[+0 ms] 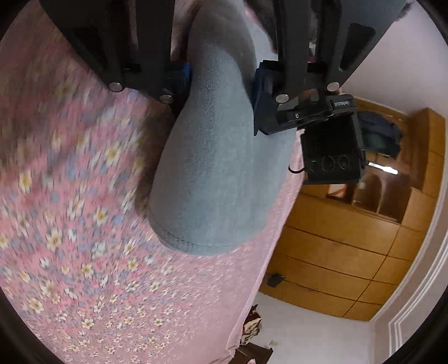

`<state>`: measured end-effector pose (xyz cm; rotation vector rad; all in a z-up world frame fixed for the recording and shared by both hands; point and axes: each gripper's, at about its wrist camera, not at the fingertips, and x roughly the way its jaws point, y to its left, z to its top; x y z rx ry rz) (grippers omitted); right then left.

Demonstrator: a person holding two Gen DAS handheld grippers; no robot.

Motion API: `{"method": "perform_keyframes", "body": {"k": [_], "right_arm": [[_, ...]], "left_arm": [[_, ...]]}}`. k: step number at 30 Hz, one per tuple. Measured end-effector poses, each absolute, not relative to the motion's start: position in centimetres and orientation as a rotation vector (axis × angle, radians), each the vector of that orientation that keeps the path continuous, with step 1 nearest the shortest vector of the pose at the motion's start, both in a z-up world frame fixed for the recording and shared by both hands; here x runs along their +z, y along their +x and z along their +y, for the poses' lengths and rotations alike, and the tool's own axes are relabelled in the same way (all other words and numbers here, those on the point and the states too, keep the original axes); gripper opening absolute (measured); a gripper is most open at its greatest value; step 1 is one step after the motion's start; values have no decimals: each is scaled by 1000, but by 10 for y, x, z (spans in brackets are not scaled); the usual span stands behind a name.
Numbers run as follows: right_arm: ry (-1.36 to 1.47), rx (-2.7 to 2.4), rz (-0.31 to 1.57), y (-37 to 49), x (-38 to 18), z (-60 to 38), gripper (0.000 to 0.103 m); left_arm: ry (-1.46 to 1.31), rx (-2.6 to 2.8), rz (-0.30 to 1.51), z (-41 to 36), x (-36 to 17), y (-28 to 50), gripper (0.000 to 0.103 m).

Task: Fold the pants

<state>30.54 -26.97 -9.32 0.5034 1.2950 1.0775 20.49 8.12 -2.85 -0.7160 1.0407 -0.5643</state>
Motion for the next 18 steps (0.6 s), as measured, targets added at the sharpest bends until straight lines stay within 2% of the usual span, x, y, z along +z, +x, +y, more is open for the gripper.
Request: {"method": "perform_keyframes", "body": {"k": [7,10,12,16,18], "right_arm": [[407,1067,1355,285,-64,-308,35],[348,974,1448,291,-95,-321,41],[371,931,1519,300,-122,-331,42],[382,945,1508,302,-116,-349,46],[317,940,1495,300,-110,-358,48]], "left_arm": [[-732,-546,1032,58,6,163,33],[-719,-551,1034,45,-8,158,34],[-706,-525,1098,35,-38,167,35],[-686,-534,1066,28,-48,166,39],[-618,-517,1057,33,-38,158,45]]}}
